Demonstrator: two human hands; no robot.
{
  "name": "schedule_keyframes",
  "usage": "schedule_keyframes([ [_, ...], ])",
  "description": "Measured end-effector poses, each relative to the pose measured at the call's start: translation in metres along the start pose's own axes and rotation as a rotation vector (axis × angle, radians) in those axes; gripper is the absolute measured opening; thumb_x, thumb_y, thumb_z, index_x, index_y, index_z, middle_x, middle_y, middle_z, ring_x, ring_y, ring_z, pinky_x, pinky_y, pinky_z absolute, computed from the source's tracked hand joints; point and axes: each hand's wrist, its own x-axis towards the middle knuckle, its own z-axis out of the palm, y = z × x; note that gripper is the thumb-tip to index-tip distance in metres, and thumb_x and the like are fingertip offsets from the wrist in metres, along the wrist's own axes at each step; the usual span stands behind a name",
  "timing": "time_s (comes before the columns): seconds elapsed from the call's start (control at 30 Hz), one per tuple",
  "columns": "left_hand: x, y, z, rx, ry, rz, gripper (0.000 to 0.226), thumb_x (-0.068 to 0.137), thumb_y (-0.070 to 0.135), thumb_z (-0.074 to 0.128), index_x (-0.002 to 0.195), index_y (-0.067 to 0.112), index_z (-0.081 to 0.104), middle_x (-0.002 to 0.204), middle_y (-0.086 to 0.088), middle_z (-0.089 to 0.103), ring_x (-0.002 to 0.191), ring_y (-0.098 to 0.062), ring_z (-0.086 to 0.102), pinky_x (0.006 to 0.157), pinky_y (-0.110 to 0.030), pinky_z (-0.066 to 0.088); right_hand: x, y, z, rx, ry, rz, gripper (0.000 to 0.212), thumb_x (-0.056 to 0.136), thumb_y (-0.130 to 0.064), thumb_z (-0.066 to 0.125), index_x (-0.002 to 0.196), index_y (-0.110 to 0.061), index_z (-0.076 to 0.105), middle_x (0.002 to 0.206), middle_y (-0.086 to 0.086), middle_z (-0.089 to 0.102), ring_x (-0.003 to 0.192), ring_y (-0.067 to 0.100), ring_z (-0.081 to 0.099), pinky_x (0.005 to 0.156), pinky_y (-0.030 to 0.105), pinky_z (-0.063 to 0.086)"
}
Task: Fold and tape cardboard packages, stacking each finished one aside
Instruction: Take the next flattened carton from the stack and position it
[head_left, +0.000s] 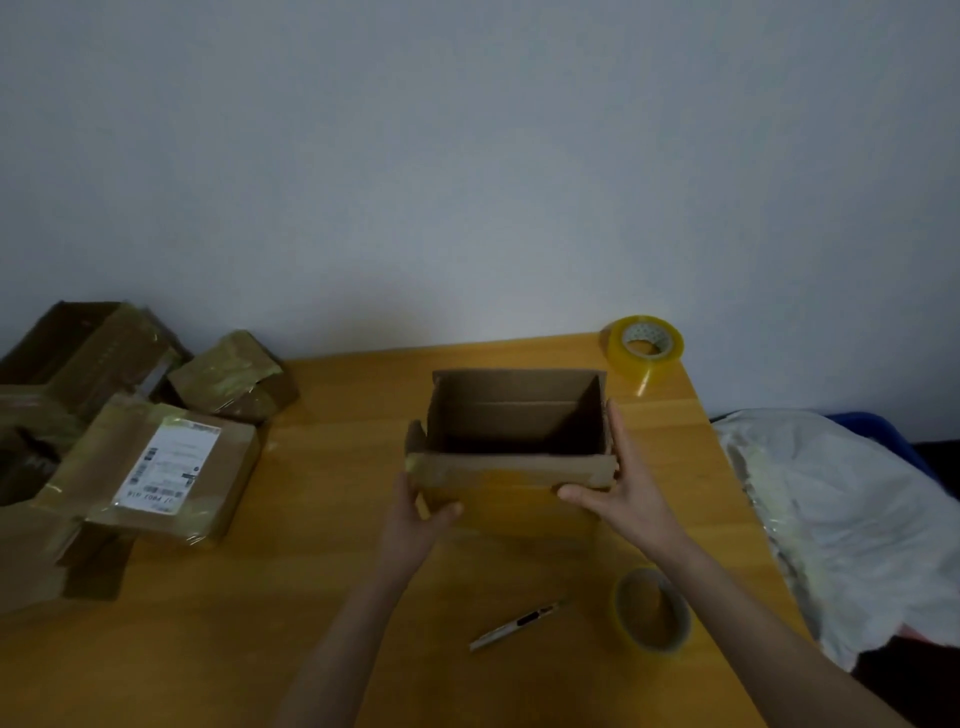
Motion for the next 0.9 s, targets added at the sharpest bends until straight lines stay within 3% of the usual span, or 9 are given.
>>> schedule_keyframes([
  [0.13, -0.001, 0.013, -0.007, -0.111, 0.098, 0.112, 0.082, 0.08, -0.003, 0.07, 0.139, 0.042, 0.035, 0.136, 0.022, 0.04, 0.126, -0.001, 0.041, 0.097, -0.02, 0.044, 0.001, -0.002, -0.016, -0.293, -0.096, -0.007, 0.085, 0.081, -0.048, 0.07, 0.144, -0.056, 0.013, 0.154, -0.012, 0.018, 0.133, 0.016, 0.037, 0.092, 0.033, 0.049],
  [0.27, 0.001, 0.013, -0.011, 0.24, -0.066, 0.243, 0.053, 0.083, 0.02, 0.069, 0.112, 0.062, 0.056, 0.141, 0.021, 0.042, 0.13, -0.001, 0.04, 0.096, -0.022, 0.045, 0.005, -0.005, -0.027, -0.543, -0.224, 0.033, 0.063, 0.081, -0.065, 0.055, 0.139, -0.046, 0.038, 0.151, -0.009, 0.011, 0.119, 0.019, 0.048, 0.086, 0.032, 0.051],
  [0.37, 0.01, 0.016, -0.012, 0.448, 0.001, 0.23, 0.025, 0.083, 0.045, 0.067, 0.107, 0.046, 0.058, 0.122, 0.016, 0.054, 0.116, -0.015, 0.054, 0.085, -0.03, 0.05, 0.006, -0.008, -0.032, -0.559, -0.218, 0.062, 0.042, 0.084, -0.067, 0.041, 0.111, -0.04, 0.059, 0.149, -0.005, 0.024, 0.11, 0.017, 0.053, 0.081, 0.037, 0.051],
  [0.5, 0.027, 0.037, -0.014, 0.588, 0.198, 0.209, 0.064, 0.073, 0.043, 0.078, 0.125, 0.022, 0.047, 0.119, 0.003, 0.051, 0.104, -0.019, 0.056, 0.071, -0.028, 0.05, 0.011, -0.008, -0.033, -0.494, -0.095, 0.071, 0.052, 0.087, -0.058, 0.056, 0.128, -0.028, 0.048, 0.133, -0.007, 0.048, 0.101, 0.012, 0.057, 0.077, 0.039, 0.053],
  [0.57, 0.044, 0.053, -0.012, 0.838, 0.207, 0.316, 0.101, 0.068, 0.044, 0.081, 0.147, 0.014, 0.026, 0.142, -0.008, 0.038, 0.126, -0.026, 0.042, 0.094, -0.038, 0.045, 0.015, -0.01, -0.031, -0.444, -0.081, 0.135, 0.06, 0.085, -0.053, 0.063, 0.134, -0.028, 0.041, 0.132, -0.009, 0.05, 0.094, 0.011, 0.059, 0.075, 0.039, 0.054],
  [0.63, 0.057, 0.075, -0.004, 1.099, 0.045, 0.334, 0.116, 0.07, 0.057, 0.074, 0.153, 0.017, 0.003, 0.156, -0.006, 0.021, 0.145, -0.024, 0.014, 0.116, -0.042, 0.017, 0.02, -0.01, -0.03, -0.384, -0.064, 0.22, 0.075, 0.082, -0.052, 0.067, 0.143, -0.027, 0.031, 0.134, -0.008, 0.05, 0.093, 0.015, 0.062, 0.075, 0.041, 0.054],
  [0.73, 0.057, 0.085, 0.006, 1.295, -0.19, 0.344, 0.106, 0.068, 0.08, 0.052, 0.152, 0.033, 0.007, 0.151, -0.001, 0.026, 0.144, -0.022, 0.018, 0.119, -0.046, -0.001, 0.022, -0.012, -0.025, -0.336, -0.036, 0.305, 0.087, 0.08, -0.054, 0.068, 0.149, -0.028, 0.022, 0.13, -0.005, 0.052, 0.097, 0.02, 0.061, 0.075, 0.042, 0.053],
  [0.8, 0.047, 0.075, 0.01, 1.296, -0.284, 0.342, 0.106, 0.059, 0.093, 0.027, 0.15, 0.038, 0.018, 0.147, 0.0, 0.028, 0.138, -0.023, 0.028, 0.118, -0.046, 0.013, 0.02, -0.013, -0.023, -0.297, -0.014, 0.334, 0.082, 0.081, -0.052, 0.068, 0.147, -0.026, 0.026, 0.122, -0.005, 0.053, 0.095, 0.019, 0.061, 0.075, 0.039, 0.052],
  [0.9, 0.038, 0.057, 0.014, 1.318, -0.316, 0.33, 0.094, 0.072, 0.086, 0.013, 0.151, 0.037, 0.01, 0.16, 0.003, 0.007, 0.146, -0.022, 0.009, 0.116, -0.04, 0.018, 0.0, -0.003, -0.029, -0.048, 0.024, 0.402, 0.051, 0.091, -0.044, 0.06, 0.132, -0.019, 0.044, 0.115, -0.001, 0.058, 0.097, 0.02, 0.062, 0.079, 0.038, 0.052],
])
